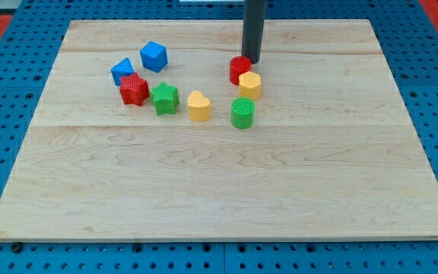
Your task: Slightly push the green star towards down
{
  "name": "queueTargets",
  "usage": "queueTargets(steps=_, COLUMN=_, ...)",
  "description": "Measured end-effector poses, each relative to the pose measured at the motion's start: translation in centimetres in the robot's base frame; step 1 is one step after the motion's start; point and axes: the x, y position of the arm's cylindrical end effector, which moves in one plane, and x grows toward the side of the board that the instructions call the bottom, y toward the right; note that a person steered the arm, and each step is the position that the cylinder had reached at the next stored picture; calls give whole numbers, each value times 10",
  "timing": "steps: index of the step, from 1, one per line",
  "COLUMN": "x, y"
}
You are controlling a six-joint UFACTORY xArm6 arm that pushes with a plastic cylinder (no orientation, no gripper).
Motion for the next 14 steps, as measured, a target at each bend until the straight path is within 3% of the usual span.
queueTargets(steps=1, x=-55, y=-15)
queueTargets(steps=3, x=-57, y=-152)
queueTargets(steps=4, x=-50, y=-184)
queueTargets(steps=6, x=-35, y=-165)
queueTargets(steps=9, x=-24, y=-83)
queueTargets(steps=14, x=97, y=-142)
